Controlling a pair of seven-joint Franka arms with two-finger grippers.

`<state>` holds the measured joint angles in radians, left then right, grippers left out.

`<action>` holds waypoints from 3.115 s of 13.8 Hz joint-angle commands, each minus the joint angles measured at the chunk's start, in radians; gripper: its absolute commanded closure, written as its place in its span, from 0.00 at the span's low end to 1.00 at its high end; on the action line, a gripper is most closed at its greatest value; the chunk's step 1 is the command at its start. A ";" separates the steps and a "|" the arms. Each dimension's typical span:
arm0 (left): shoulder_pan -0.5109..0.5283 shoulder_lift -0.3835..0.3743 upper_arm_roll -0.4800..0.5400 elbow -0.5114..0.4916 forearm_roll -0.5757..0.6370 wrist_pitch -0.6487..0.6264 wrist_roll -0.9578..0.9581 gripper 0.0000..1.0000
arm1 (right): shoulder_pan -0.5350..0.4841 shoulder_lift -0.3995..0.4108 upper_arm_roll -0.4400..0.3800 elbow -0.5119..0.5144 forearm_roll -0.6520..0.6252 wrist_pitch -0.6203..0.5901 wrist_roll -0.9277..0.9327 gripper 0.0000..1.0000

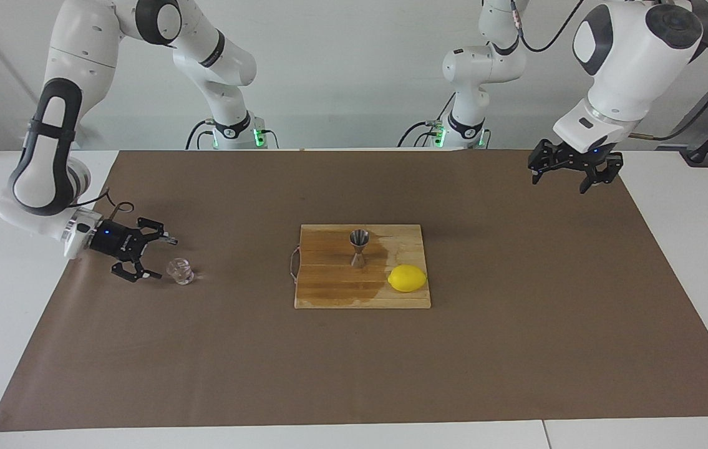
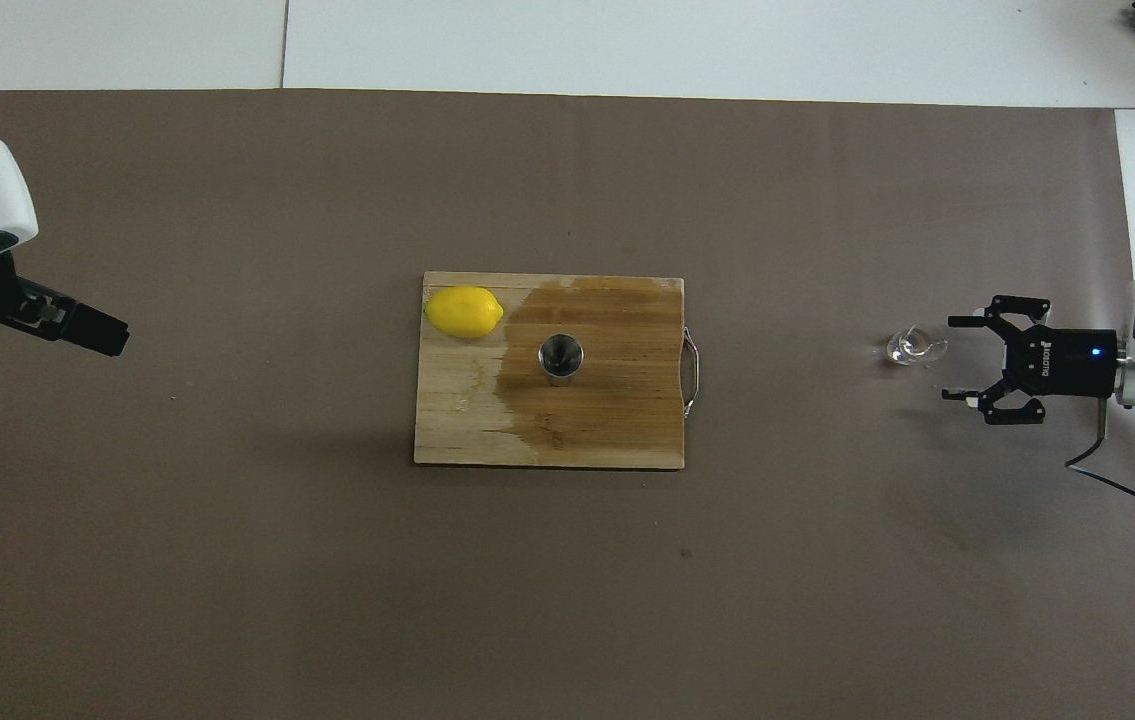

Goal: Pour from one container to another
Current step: 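Open the right gripper around the small clear glass, then close the right gripper on the clear glass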

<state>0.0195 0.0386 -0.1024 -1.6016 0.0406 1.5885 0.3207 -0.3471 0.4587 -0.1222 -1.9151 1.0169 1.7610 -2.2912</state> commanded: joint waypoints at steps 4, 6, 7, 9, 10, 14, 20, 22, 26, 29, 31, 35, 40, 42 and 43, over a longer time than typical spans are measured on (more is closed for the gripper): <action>-0.042 0.007 0.052 0.026 0.008 -0.028 -0.187 0.00 | -0.013 0.051 0.022 0.034 0.066 -0.017 -0.025 0.00; -0.055 0.007 0.055 0.026 0.008 -0.039 -0.288 0.00 | -0.010 0.054 0.022 0.034 0.072 -0.009 -0.027 0.00; -0.058 0.004 0.055 0.025 0.007 -0.041 -0.320 0.00 | -0.010 0.055 0.022 0.034 0.072 -0.005 -0.033 0.00; -0.055 -0.014 0.049 0.009 -0.017 -0.039 -0.354 0.00 | -0.003 0.063 0.024 0.034 0.075 0.012 -0.050 0.00; -0.053 -0.026 0.049 0.000 -0.042 -0.036 -0.359 0.00 | -0.003 0.063 0.024 0.034 0.077 0.017 -0.051 0.00; -0.053 -0.039 0.049 0.000 -0.091 0.007 -0.362 0.00 | 0.005 0.066 0.029 0.034 0.094 0.029 -0.051 0.00; -0.084 -0.046 0.035 -0.020 -0.099 0.024 -0.361 0.00 | 0.028 0.067 0.029 0.034 0.117 0.054 -0.050 0.00; -0.093 -0.052 0.035 -0.021 -0.099 0.001 -0.354 0.00 | 0.028 0.067 0.029 0.033 0.114 0.055 -0.050 0.04; -0.069 -0.052 0.043 -0.021 -0.099 0.001 -0.354 0.00 | 0.028 0.069 0.029 0.033 0.109 0.061 -0.050 0.26; -0.069 -0.054 0.043 -0.021 -0.099 0.001 -0.354 0.00 | 0.028 0.069 0.029 0.033 0.109 0.064 -0.050 0.41; -0.069 -0.054 0.043 -0.021 -0.099 0.001 -0.354 0.00 | 0.028 0.069 0.029 0.033 0.108 0.077 -0.050 0.52; -0.069 -0.054 0.043 -0.021 -0.099 0.001 -0.354 0.00 | 0.031 0.060 0.029 0.038 0.117 0.077 -0.050 0.77; -0.069 -0.054 0.043 -0.021 -0.099 0.001 -0.354 0.00 | 0.095 -0.020 0.030 0.059 0.105 0.132 -0.013 1.00; -0.069 -0.054 0.043 -0.021 -0.099 -0.001 -0.354 0.00 | 0.135 -0.086 0.030 0.042 0.100 0.152 0.036 1.00; -0.069 -0.054 0.043 -0.021 -0.099 0.001 -0.354 0.00 | 0.149 -0.110 0.030 0.032 0.098 0.156 0.041 1.00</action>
<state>-0.0545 0.0076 -0.0580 -1.6028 -0.0524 1.5937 -0.0287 -0.2250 0.4290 -0.0977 -1.8393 1.1071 1.8889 -2.2829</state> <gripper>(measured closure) 0.000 0.511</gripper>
